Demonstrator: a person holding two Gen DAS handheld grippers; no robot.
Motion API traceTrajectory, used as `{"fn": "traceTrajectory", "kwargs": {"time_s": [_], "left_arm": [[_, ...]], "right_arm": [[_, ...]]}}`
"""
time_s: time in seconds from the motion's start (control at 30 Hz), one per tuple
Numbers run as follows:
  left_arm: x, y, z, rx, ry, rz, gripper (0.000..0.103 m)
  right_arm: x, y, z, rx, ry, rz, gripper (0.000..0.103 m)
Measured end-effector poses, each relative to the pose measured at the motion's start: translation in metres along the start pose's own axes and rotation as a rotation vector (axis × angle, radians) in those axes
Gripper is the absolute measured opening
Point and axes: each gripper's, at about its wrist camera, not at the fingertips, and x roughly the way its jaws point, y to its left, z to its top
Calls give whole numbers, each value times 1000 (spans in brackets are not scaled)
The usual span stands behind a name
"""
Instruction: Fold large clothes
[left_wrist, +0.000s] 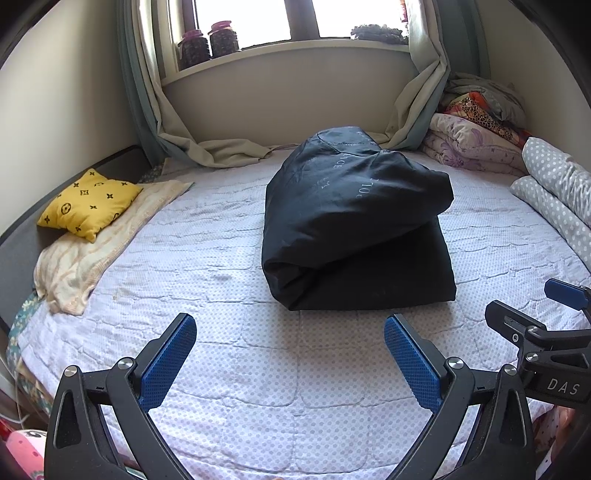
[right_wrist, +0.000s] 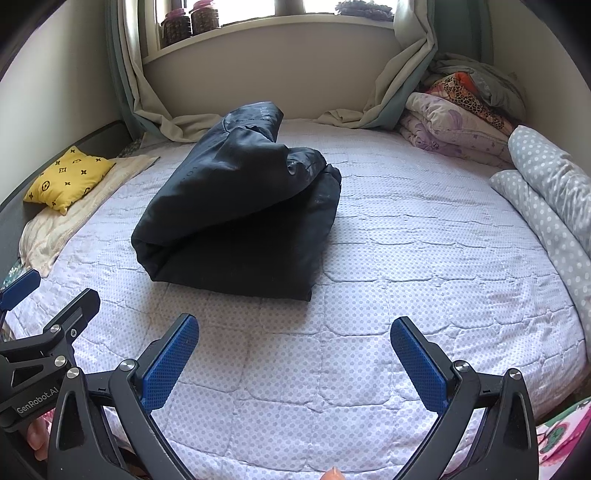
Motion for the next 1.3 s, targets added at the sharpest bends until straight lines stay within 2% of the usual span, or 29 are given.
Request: {"fn": "traceTrajectory", "kwargs": {"time_s": [1.0, 1.3], "left_arm": [[-1, 0, 0, 11, -1, -7, 103], [-3, -2, -2, 17, -6, -8, 103]], "right_arm": [[2, -3, -3, 2, 10, 4, 103], [10, -7, -5, 13, 42, 9, 103]]}}
